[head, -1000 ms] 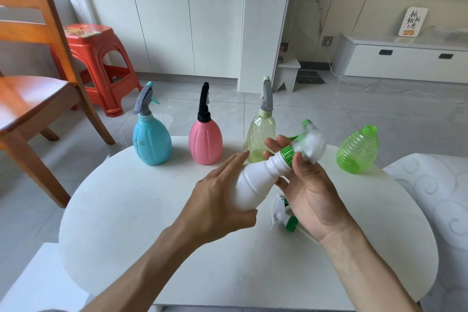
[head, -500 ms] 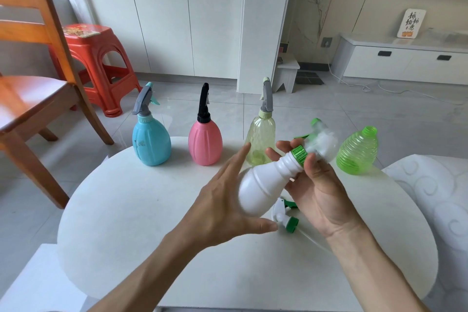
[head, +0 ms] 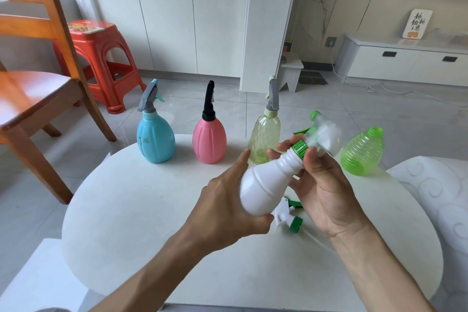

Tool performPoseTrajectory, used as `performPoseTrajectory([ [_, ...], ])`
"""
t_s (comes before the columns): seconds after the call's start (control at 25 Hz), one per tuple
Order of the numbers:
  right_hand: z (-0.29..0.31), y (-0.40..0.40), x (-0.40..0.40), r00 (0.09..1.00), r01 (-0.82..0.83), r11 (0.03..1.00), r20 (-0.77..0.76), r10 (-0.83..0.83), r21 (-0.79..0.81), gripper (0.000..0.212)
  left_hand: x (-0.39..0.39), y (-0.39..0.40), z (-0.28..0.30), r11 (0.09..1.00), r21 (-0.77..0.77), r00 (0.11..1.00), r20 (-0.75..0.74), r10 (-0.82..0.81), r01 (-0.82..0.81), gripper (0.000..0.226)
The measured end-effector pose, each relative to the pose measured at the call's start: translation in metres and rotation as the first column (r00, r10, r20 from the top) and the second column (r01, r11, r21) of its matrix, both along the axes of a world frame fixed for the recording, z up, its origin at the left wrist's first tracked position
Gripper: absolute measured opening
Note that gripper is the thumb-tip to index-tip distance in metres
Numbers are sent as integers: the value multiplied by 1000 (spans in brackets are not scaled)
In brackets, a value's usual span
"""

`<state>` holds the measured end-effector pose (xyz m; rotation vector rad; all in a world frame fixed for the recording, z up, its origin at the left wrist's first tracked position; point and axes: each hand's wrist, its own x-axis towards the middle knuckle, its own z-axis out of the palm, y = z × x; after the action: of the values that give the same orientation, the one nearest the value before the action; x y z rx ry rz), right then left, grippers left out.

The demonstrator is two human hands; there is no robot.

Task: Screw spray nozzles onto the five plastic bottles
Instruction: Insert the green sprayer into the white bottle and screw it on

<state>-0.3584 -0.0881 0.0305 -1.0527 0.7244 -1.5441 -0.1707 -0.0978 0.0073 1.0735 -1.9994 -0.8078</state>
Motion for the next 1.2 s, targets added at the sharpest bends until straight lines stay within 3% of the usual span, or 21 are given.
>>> performPoseTrajectory([
  [0.16, 8, 4, 2, 997, 48, 999, -58, -47, 9, 42, -3, 3, 4, 998, -62, 1000, -7, 24, -24, 109],
  [0.32, 12, 7, 2, 988, 105, 994, -112, -106, -10, 41, -6, 2, 1, 999, -35, 999, -26, 27, -28, 114],
  [0.48, 16, 5, -2, 986, 92, 995, -144, -87, 30, 43, -8, -1, -3, 1000, 7, 997, -71, -6, 7, 105],
  [0.6, 16, 1, 2, 968, 80, 993, -245, -58, 81, 30, -16, -4, -4, 998, 56, 991, -123, 45, -38, 98],
  [0.68, 12, -2, 11, 914, 71, 989, -407, -12, 132, 26, -23, -9, -7, 989, 130, 977, -195, 90, -65, 99],
  [0.76, 10, -6, 12, 864, 131, 976, -503, -25, 177, 27, -28, -15, -9, 976, 218, 973, -223, 57, -7, 116],
  [0.88, 15, -15, -15, 814, 339, 931, -539, -218, 137, 29, -30, -18, -8, 982, 188, 987, -159, -6, 37, 127],
  [1.04, 25, -38, -73, 612, 636, 771, -588, -529, -33, 27, -29, -17, -13, 995, 104, 998, -63, 1, 5, 98],
  [1.12, 20, -60, -96, 515, 681, 728, -653, -556, -82, 32, -24, -21, -17, 996, 88, 999, -24, 35, -33, 88],
  [1.2, 6, -84, -109, 483, 672, 738, -717, -503, -66, 38, -20, -23, -20, 996, 64, 998, 13, 66, -67, 80],
])
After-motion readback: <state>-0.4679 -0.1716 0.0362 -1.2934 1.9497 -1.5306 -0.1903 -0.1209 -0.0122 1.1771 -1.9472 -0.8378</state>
